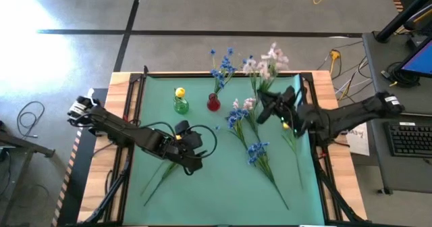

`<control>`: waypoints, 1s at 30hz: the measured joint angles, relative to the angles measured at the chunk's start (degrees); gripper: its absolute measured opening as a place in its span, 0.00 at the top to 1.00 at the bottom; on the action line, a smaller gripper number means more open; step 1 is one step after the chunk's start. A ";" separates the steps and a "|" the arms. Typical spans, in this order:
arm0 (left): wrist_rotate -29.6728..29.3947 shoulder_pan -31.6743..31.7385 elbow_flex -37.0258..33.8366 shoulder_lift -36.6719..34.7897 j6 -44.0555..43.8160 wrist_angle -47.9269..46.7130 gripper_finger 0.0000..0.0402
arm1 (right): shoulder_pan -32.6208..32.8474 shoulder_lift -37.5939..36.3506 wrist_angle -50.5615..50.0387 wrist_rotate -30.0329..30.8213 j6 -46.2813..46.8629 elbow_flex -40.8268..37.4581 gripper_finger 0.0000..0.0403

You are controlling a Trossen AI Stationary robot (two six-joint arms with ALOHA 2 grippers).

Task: Sort flowers into vase by color
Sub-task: Put the bottom right white flower into the transparent vase

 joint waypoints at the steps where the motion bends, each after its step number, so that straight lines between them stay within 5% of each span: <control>1: -0.33 0.00 0.00 -0.34 -0.23 -0.93 0.26 | -2.03 -0.01 0.69 -1.58 -0.71 0.00 0.96; 17: -3.85 0.00 0.00 -11.20 -15.24 -19.03 0.26 | -25.78 2.03 9.78 -5.77 -7.46 -0.57 0.96; 30: -4.11 0.00 0.00 -17.78 -14.80 -19.38 0.26 | -30.18 6.07 10.55 -5.89 -4.46 -0.59 0.96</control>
